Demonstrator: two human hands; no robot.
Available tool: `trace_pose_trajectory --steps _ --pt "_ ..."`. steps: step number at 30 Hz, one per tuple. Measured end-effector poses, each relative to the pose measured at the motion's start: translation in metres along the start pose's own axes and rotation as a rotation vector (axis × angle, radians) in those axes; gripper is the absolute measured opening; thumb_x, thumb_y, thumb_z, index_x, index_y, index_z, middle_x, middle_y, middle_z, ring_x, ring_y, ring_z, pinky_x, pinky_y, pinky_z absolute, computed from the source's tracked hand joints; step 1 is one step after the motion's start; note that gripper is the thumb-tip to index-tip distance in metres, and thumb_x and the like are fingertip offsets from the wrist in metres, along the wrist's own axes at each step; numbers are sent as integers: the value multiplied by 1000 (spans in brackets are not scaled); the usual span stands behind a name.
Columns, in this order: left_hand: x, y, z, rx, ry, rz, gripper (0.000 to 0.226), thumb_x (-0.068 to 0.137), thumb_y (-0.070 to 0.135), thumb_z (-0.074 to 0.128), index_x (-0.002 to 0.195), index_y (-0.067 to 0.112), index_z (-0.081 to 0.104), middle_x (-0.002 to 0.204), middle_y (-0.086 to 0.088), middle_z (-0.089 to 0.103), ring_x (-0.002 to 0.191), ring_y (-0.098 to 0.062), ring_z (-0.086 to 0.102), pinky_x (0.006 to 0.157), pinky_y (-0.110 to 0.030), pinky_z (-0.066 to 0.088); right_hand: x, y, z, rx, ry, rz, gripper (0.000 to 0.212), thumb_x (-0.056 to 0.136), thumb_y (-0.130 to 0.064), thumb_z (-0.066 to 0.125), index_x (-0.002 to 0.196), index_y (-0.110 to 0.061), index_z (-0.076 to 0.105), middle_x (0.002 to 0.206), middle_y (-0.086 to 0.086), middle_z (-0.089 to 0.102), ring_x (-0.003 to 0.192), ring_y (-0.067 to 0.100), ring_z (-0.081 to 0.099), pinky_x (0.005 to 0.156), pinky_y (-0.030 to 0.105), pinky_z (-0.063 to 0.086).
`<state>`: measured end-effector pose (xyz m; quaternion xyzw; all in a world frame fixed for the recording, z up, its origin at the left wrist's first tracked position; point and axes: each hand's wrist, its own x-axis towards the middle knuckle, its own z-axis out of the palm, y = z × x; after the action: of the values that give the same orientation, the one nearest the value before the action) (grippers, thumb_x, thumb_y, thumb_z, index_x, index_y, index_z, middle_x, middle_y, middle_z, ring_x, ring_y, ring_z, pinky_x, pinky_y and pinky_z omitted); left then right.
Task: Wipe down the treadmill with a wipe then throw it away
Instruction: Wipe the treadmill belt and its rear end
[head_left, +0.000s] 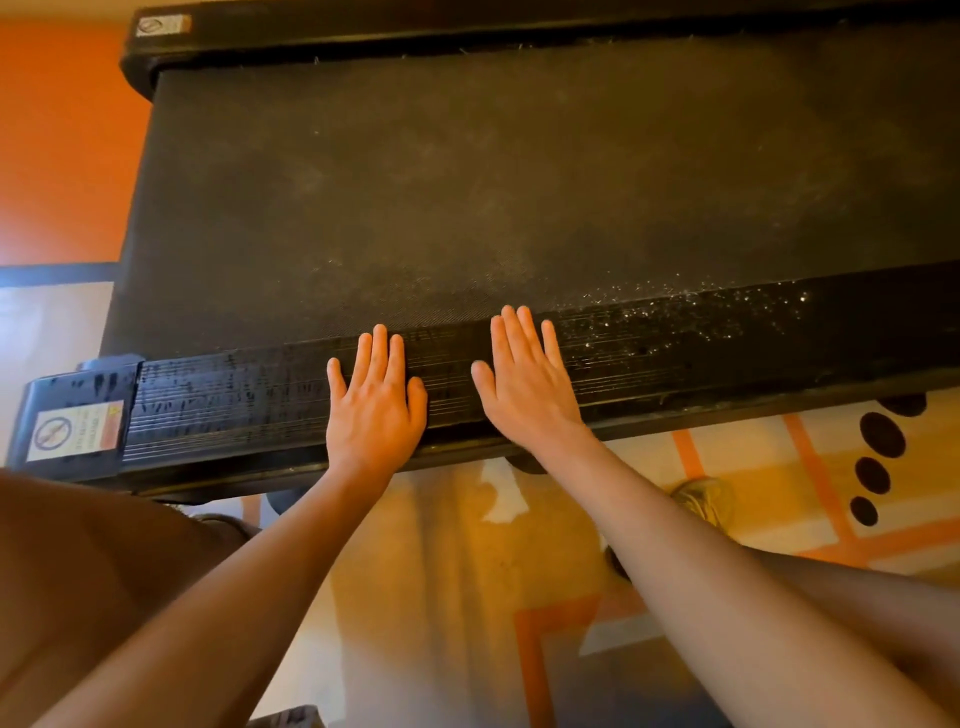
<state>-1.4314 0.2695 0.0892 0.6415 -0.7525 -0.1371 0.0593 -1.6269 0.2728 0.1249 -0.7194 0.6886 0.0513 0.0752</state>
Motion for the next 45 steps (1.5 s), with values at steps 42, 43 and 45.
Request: trace_pose_trajectory --steps 42,43,45 --pt "1 0 0 -12 26 8 64 109 48 25 163 15 18 171 -8 9 158 -25 4 126 -55 0 -29 14 9 51 3 -23 72 105 -52 6 164 -11 7 172 9 2 159 23 -3 129 45 -1" --pt "1 0 0 -13 25 7 65 109 49 25 163 15 17 171 -8 9 158 -25 4 126 -55 -1 -17 13 6 49 13 -8 70 107 -51 9 164 -10 8 172 10 3 159 24 -1 129 45 0" --pt "1 1 0 -12 23 3 65 108 51 25 163 16 17 171 -8 9 158 -25 3 126 -54 -1 5 11 3 40 2 30 68 109 -50 13 164 -10 8 172 10 3 159 25 -1 129 47 1"
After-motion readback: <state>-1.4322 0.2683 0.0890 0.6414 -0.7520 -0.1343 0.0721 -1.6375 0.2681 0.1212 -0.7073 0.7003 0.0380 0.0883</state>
